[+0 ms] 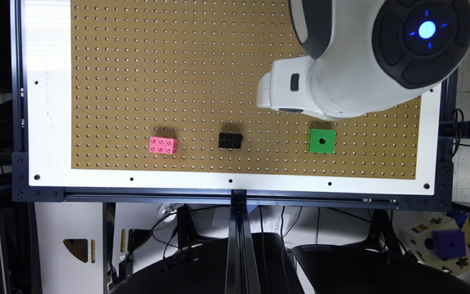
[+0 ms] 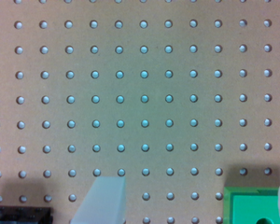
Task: Pick up green block.
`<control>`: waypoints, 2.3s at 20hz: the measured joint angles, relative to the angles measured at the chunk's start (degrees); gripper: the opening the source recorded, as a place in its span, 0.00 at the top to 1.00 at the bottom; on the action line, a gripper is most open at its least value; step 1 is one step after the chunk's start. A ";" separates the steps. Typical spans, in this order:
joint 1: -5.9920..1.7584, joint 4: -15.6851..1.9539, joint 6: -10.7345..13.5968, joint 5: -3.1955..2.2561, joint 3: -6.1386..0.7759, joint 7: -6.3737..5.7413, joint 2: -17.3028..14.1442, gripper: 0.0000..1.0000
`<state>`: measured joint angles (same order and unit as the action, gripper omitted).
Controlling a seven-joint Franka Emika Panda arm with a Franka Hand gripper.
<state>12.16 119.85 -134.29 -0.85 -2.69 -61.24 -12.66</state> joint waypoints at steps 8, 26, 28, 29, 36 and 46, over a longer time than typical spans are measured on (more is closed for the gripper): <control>0.05 -0.38 -0.13 0.18 -2.34 -0.46 -0.07 0.00; 0.09 -8.40 -2.19 0.18 -2.99 -0.46 -9.82 0.00; 0.12 -9.01 -2.92 0.18 -3.34 -0.47 -11.04 0.00; 0.14 -9.53 -3.03 0.18 -3.53 -0.49 -11.75 0.00; 0.96 -15.12 -3.87 0.18 -3.71 -0.58 -17.89 0.00; 1.49 -19.15 -3.92 0.18 -3.71 -0.64 -22.24 0.00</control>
<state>13.64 100.70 -138.21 -0.67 -6.40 -61.89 -34.90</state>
